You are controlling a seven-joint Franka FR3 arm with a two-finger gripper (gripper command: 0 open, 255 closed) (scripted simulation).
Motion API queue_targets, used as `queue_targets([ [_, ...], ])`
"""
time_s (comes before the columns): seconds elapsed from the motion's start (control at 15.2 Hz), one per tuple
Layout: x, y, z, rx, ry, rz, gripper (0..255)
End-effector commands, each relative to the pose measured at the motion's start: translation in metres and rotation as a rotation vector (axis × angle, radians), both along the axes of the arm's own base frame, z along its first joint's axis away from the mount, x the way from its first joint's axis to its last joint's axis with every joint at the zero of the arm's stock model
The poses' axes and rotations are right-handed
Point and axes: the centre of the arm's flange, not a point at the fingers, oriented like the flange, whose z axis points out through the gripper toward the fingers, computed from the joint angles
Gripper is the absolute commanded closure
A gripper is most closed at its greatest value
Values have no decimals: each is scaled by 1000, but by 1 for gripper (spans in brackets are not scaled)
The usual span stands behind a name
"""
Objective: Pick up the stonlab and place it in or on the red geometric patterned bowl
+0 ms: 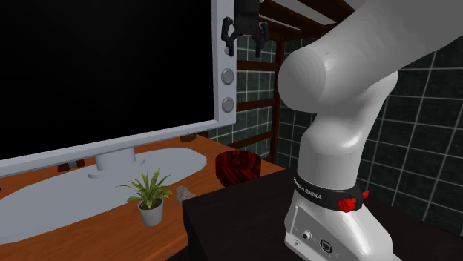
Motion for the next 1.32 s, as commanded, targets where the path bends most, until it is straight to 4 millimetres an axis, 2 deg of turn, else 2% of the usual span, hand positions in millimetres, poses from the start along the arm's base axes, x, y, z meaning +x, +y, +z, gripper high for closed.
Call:
queue_targets([
  [0.0, 0, 0, 0, 0, 0, 0, 0],
  [1.25, 7, 95, -227, 69, -33, -5, 0],
])
